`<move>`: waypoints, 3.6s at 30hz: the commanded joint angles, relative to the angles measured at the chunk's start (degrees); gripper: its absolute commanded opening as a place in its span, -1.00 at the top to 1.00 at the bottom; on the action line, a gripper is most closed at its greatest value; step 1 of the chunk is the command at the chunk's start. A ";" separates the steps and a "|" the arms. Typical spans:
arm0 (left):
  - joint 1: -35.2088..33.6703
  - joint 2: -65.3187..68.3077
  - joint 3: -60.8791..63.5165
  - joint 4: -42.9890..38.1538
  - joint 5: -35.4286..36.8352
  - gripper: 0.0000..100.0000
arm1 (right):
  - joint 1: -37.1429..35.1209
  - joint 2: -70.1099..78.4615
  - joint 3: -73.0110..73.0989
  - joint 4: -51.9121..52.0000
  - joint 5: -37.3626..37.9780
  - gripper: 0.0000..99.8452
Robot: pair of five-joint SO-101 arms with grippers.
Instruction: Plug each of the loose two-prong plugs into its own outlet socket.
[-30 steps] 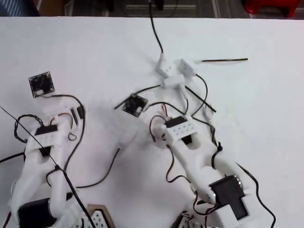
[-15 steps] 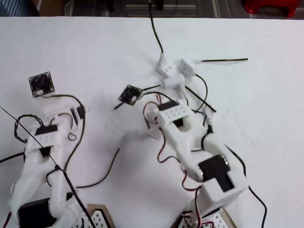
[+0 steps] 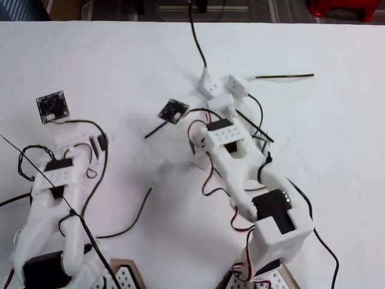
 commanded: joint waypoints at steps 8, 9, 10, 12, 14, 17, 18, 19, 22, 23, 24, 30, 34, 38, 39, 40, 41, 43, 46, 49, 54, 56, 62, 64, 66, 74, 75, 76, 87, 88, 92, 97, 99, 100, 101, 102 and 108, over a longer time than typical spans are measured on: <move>0.75 -0.22 -1.49 -1.23 0.09 0.47 | 0.75 7.96 -13.10 5.32 -0.44 0.82; 0.75 -0.22 -1.49 -1.23 0.09 0.47 | 0.75 8.48 -13.89 5.76 -0.44 0.82; 0.75 -0.22 -1.49 -1.23 0.09 0.47 | 0.75 8.92 -14.51 6.11 -0.44 0.82; 0.75 -0.22 -1.49 -1.23 0.09 0.47 | 0.75 9.36 -15.12 6.37 -0.44 0.82; 0.75 -0.22 -1.49 -1.23 0.09 0.47 | 0.75 9.54 -15.12 6.37 -0.44 0.83; 0.75 -0.22 -1.58 -1.23 0.09 0.47 | 0.75 9.36 -15.12 6.46 -0.44 0.90; 0.75 -0.22 -1.58 -1.23 0.09 0.47 | 0.75 9.19 -15.12 6.55 -0.44 0.95; 0.75 -0.22 -1.58 -1.23 0.09 0.47 | 0.84 9.01 -15.30 6.90 -0.44 0.97; 0.75 -0.22 -1.58 -1.23 0.09 0.47 | 0.84 7.08 -17.41 10.24 -0.44 0.96; 0.75 -0.22 -1.58 -1.23 0.09 0.47 | 0.84 5.76 -18.37 11.65 -0.44 0.96; 0.75 -0.22 -1.58 -1.23 0.09 0.47 | 0.84 4.00 -19.43 13.14 -0.44 0.96; 0.84 -0.22 -1.67 -1.23 0.09 0.47 | 0.22 -12.09 -22.68 20.44 0.00 0.96; 1.80 -0.22 -1.58 -2.20 0.09 0.47 | -0.84 -23.34 -22.33 23.08 0.00 0.96; 5.23 -0.22 -1.23 -3.52 0.09 0.47 | -1.71 -32.84 -20.40 23.43 0.09 0.96; 5.85 -0.22 -1.23 -3.52 0.09 0.47 | -1.71 -35.30 -19.25 23.34 0.09 0.96; 6.20 -0.22 -1.23 -3.52 0.09 0.47 | -1.71 -37.85 -17.76 22.73 0.09 0.96; 6.29 -0.22 -1.23 -3.52 0.09 0.47 | -1.71 -40.40 -15.65 21.58 0.09 0.96; 6.64 -0.22 -1.23 -3.60 0.09 0.47 | -1.63 -46.02 -10.37 18.68 0.09 0.96; 8.04 -0.22 -1.23 -3.60 0.09 0.47 | -1.63 -55.08 -0.35 11.91 0.09 0.96; 9.10 -0.22 -1.23 -3.60 0.09 0.47 | -1.63 -63.87 9.23 4.97 0.18 0.96; 10.42 -0.22 -1.32 -3.69 0.09 0.47 | -1.63 -75.82 20.57 -3.82 0.18 0.96; 12.18 -0.22 -1.32 -3.69 0.09 0.47 | -1.63 -79.96 24.35 -8.22 0.18 0.96; 15.96 -0.22 -1.67 -5.19 0.09 0.47 | -1.19 -87.16 35.25 -21.67 0.18 0.96; 17.54 0.04 -0.26 -9.23 0.09 0.47 | -1.19 -88.57 38.95 -26.77 0.18 0.96; 18.68 -0.22 2.11 -14.33 0.00 0.47 | -1.10 -89.98 42.37 -32.31 0.18 0.96; 21.41 0.13 10.20 -47.30 0.00 0.47 | 3.91 -96.92 55.03 -49.45 0.18 0.96; 22.46 0.04 10.99 -50.73 0.00 0.47 | 4.88 -97.71 56.35 -51.03 0.18 0.96; 23.52 -0.13 11.52 -53.54 0.00 0.47 | 5.85 -98.59 57.67 -52.79 -0.18 0.96; 34.07 -0.31 12.84 -73.93 0.09 0.47 | 8.22 -109.85 72.53 -63.78 -0.35 0.96; 34.68 -0.40 13.89 -77.36 0.09 0.47 | 8.22 -110.46 72.35 -62.81 -0.35 0.96; 36.62 -0.40 20.66 -97.14 0.09 0.47 | 8.22 -111.34 72.35 -62.02 -0.35 0.96; 40.92 -0.31 27.16 -109.80 -9.49 0.47 | 7.96 -111.34 72.35 -61.93 -0.35 0.96; 42.07 -0.31 28.84 -113.23 -12.22 0.47 | 7.78 -111.34 72.35 -61.85 -0.35 0.96; 42.51 -0.31 29.54 -114.64 -12.84 0.47 | 7.78 -111.34 72.35 -61.85 -0.35 0.96; 42.77 -0.31 30.15 -115.96 -13.10 0.47 | 7.78 -111.34 72.35 -61.85 -0.35 0.96; 43.12 -0.31 30.59 -117.19 -13.27 0.47 | 7.78 -111.34 72.35 -61.85 -0.35 0.96; 45.41 -0.31 31.03 -121.67 -13.36 0.47 | 7.69 -111.34 72.35 -59.38 0.09 0.96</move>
